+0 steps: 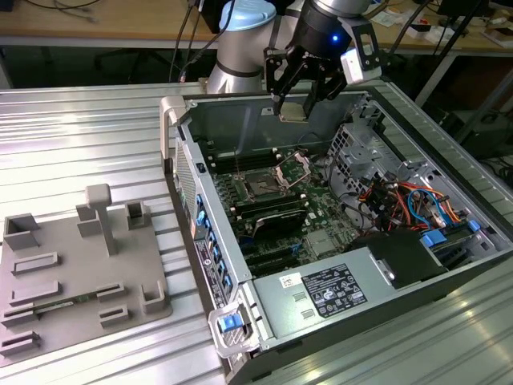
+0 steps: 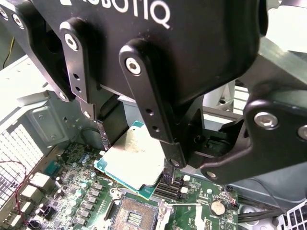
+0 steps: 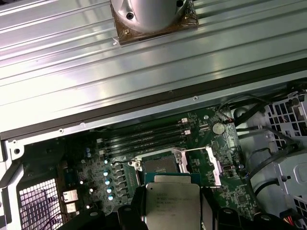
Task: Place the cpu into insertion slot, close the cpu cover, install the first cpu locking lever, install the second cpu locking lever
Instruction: 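Place the cpu into insertion slot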
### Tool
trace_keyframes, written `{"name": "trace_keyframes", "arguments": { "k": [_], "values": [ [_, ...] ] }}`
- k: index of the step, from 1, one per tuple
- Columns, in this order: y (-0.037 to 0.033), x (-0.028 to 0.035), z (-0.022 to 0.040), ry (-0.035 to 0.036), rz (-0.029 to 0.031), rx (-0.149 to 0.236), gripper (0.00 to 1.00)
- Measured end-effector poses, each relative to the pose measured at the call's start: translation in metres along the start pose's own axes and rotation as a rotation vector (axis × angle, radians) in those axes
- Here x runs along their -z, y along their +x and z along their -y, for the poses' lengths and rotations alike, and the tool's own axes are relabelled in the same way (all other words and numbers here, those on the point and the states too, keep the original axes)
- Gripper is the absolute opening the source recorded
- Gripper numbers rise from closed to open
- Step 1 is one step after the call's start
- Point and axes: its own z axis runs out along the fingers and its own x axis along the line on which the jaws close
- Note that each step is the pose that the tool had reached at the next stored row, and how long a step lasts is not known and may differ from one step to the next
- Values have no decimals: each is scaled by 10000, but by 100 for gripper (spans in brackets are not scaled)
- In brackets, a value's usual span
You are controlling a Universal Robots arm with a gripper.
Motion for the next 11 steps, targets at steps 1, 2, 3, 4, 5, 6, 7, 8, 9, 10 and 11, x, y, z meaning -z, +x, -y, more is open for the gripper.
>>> {"name": "trace_keyframes", "arguments": {
  "k": [1,2,3,4,5,6,7,8,9,10,11],
  "values": [
    [0,0,0,0,1,-15,55],
    [0,0,0,0,1,-24,55],
    [0,0,0,0,2,-32,55],
    [0,0,0,-1,3,-41,55],
    [0,0,0,-1,4,-49,55],
    [0,0,0,-1,6,-65,55],
    [0,0,0,-1,6,-73,55],
    [0,0,0,-1,7,-83,55],
    [0,-1,0,-2,9,-97,55],
    [0,0,0,-1,9,-108,55],
    [0,-1,0,-2,11,-125,55]
  ]
}}
